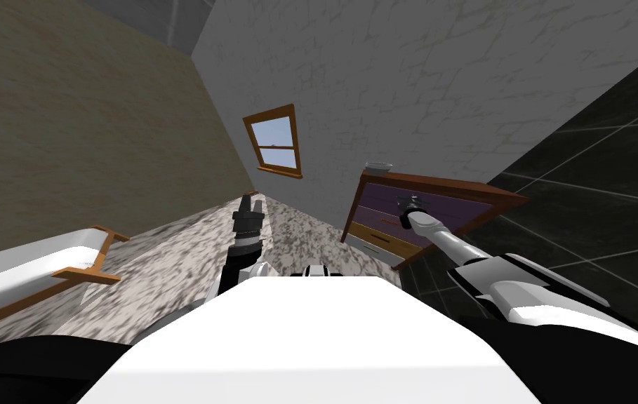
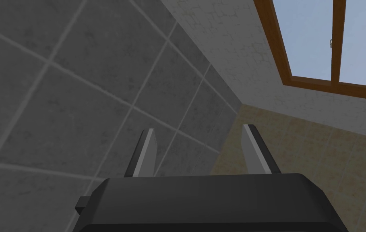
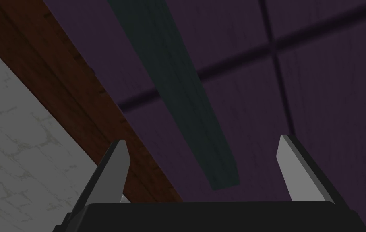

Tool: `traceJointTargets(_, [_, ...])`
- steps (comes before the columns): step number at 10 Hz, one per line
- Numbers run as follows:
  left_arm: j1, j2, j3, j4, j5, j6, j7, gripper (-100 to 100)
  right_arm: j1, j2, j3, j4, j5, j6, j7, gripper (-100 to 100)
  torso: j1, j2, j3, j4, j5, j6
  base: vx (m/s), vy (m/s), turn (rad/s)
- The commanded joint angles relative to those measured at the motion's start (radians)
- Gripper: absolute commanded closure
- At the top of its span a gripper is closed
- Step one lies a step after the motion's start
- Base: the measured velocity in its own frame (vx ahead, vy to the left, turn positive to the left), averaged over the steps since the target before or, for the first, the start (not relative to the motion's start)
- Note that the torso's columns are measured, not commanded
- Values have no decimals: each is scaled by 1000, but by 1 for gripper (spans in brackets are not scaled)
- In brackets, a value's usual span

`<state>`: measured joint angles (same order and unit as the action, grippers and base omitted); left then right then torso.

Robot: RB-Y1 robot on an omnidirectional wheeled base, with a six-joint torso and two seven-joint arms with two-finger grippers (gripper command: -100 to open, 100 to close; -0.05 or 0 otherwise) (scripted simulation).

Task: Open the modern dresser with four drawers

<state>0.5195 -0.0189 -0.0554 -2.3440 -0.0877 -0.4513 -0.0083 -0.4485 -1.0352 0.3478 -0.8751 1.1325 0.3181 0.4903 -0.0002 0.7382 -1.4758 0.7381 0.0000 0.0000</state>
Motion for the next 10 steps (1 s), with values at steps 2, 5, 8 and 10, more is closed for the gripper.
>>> traceJointTargets(2, [0, 0, 0, 0, 0, 0, 0, 0, -19, -25, -13, 9, -43, -66, -15, -100, 0, 0, 0, 0, 0, 0, -28, -15, 2])
traceJointTargets(5, [0, 0, 0, 0, 0, 0, 0, 0, -25, -33, -16, 36, -63, -65, -9, -100, 1, -1, -1, 0, 0, 0, -25, -17, 84])
traceJointTargets(8, [0, 0, 0, 0, 0, 0, 0, 0, -30, -40, -20, 79, -78, -54, -3, -100, -1, 1, 0, 0, 0, 0, -56, -54, 207])
traceJointTargets(10, [0, 0, 0, 0, 0, 0, 0, 0, -36, -48, -25, 122, -92, -44, 2, -100, -1, 2, 1, 0, 0, 0, -102, -72, 269])
